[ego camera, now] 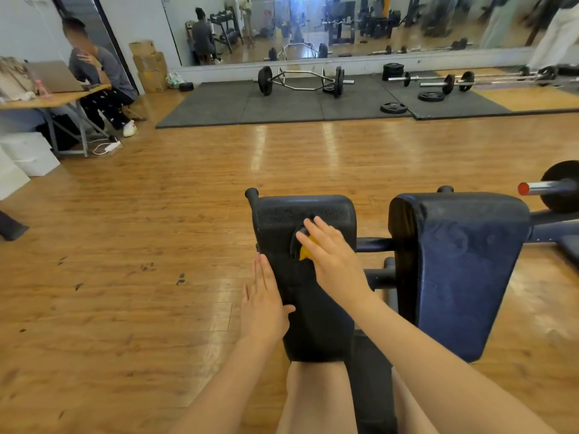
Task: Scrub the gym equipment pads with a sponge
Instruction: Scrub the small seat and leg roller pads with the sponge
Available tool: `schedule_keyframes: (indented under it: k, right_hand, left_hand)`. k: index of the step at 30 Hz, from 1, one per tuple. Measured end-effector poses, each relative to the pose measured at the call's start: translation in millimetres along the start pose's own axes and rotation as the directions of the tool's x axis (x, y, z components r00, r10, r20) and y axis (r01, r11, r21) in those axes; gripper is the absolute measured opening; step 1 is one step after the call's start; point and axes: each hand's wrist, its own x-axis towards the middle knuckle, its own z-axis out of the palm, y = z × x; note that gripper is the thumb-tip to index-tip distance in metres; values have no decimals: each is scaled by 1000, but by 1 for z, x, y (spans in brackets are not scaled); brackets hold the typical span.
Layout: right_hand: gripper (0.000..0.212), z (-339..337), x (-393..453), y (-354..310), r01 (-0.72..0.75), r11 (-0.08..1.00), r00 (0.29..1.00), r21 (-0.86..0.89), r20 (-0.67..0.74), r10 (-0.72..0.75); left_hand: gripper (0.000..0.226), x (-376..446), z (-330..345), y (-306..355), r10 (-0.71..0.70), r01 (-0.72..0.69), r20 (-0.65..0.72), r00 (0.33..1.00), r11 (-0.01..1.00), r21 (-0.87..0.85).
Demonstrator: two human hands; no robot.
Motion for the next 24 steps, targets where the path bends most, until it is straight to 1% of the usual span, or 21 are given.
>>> schedule_keyframes:
  k: [2,5,6,8,10,12,14,16,18,19,22,24]
  right_hand:
    - [60,2,-11,-4,29,1000,999,-10,25,-29]
    - [62,-4,-12,-7,16,1000,1000,-19,25,-15]
    - [62,-7,-12,-9,20,1000,1000,-11,23,-19]
    - [62,-12,-10,-18,99,995,994,2,53,-99]
    - [61,-10,-4,-30,211,977,969,-17,134,-207]
    - [56,-2,4,-39,260,963,949,-67,201,-242]
    - [50,3,10,-41,261,962,946,-83,218,-238]
    - [49,5,10,-35,285,955,940,-78,218,-263]
    - [51,2,3,-24,299,951,935,-80,223,-275]
    - [53,-1,-2,-16,292,953,938,-86,220,-267]
    - [56,-13,-22,14,240,964,955,-115,203,-214]
    - [56,-22,-34,30,197,968,968,-157,190,-166]
  left_hand:
    - [120,-1,-3,-3,5,-6,18,1000,1000,25]
    - [123,-3,-11,-8,44,-48,41,998,995,92]
    - [122,-4,-16,-10,61,-64,27,998,992,112]
    - [121,-2,-29,-16,84,-78,-36,996,986,147]
    - [122,7,-47,-22,106,-86,-91,990,975,205]
    - [128,20,-66,-29,148,-110,-108,983,948,299]
    - [134,33,-82,-34,226,-185,-44,973,884,430]
    - [136,43,-91,-35,318,-294,57,946,776,558]
    - [134,50,-97,-32,378,-366,122,918,684,631]
    - [133,53,-100,-29,393,-382,135,910,663,644]
    - [134,60,-97,-22,406,-398,143,903,661,636]
    - [137,60,-89,-18,395,-389,126,910,705,592]
